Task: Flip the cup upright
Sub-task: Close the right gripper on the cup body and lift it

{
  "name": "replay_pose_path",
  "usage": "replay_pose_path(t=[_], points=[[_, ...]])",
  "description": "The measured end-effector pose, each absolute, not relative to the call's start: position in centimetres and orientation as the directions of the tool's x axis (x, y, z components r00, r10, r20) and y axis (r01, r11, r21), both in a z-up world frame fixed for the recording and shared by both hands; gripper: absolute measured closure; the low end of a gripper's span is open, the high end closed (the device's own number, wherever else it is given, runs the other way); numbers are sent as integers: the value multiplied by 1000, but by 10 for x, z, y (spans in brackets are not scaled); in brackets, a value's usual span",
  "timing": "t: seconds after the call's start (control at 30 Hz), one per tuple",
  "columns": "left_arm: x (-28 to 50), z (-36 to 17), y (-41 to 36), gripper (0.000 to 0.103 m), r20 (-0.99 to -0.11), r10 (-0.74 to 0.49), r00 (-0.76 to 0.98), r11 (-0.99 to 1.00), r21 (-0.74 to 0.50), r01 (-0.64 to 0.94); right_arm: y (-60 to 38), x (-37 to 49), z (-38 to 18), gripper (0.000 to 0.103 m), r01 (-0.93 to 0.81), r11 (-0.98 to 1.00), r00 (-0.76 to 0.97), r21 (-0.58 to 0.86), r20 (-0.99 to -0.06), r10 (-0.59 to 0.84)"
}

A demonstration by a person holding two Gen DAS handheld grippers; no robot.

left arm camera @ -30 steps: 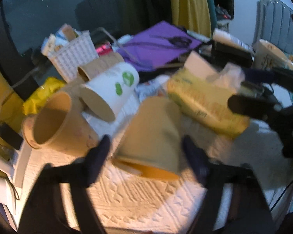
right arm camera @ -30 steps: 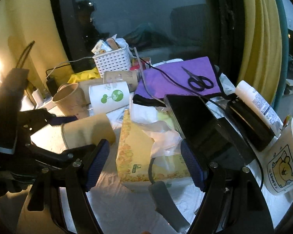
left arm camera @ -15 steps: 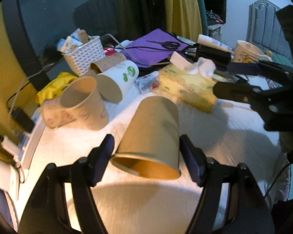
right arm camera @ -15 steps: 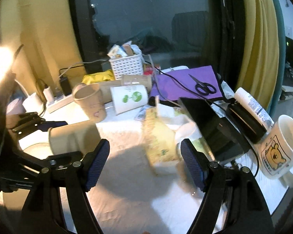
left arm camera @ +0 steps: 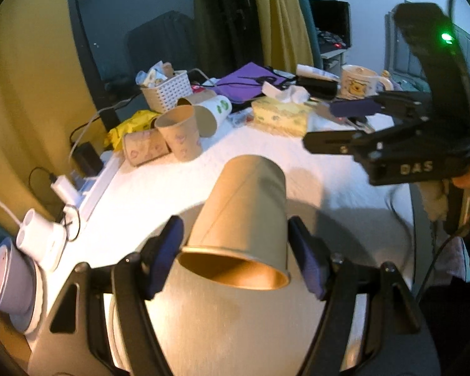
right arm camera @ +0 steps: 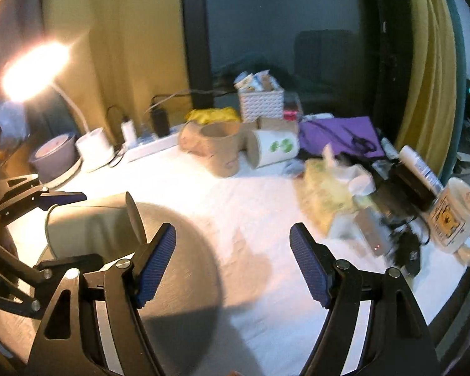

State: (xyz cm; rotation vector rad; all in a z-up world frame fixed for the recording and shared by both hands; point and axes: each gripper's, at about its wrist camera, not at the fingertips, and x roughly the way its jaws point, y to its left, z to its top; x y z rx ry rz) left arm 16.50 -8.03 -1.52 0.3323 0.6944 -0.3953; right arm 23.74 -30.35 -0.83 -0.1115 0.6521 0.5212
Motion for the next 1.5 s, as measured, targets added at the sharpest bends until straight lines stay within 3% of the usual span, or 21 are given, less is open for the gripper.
replay_pose_path(t=[0.37,0.67,0.83,1.13,1.5], points=[[111,-55,-54,33,-706,-284,649,839,145,524,-264,193,-55,25,-534,841,599,86,-664,448],[112,-67,-40,32,-724,-365,585,823,43,567,-253,198,-71,25,-572,816,549,90,-697,461],[116,-68,-38,18,-750,-328,574,835,53,547,-244,193,-75,25,-610,789,528,72,-706,472],[98,-66,-17,18,-765,-250,594,898,45,437,-234,180,-74,25,-677,733,484,67,-709,512],[67,-64,33,18,-740,-210,639,965,-51,258,-219,151,-59,25,-747,665,455,19,-714,532]])
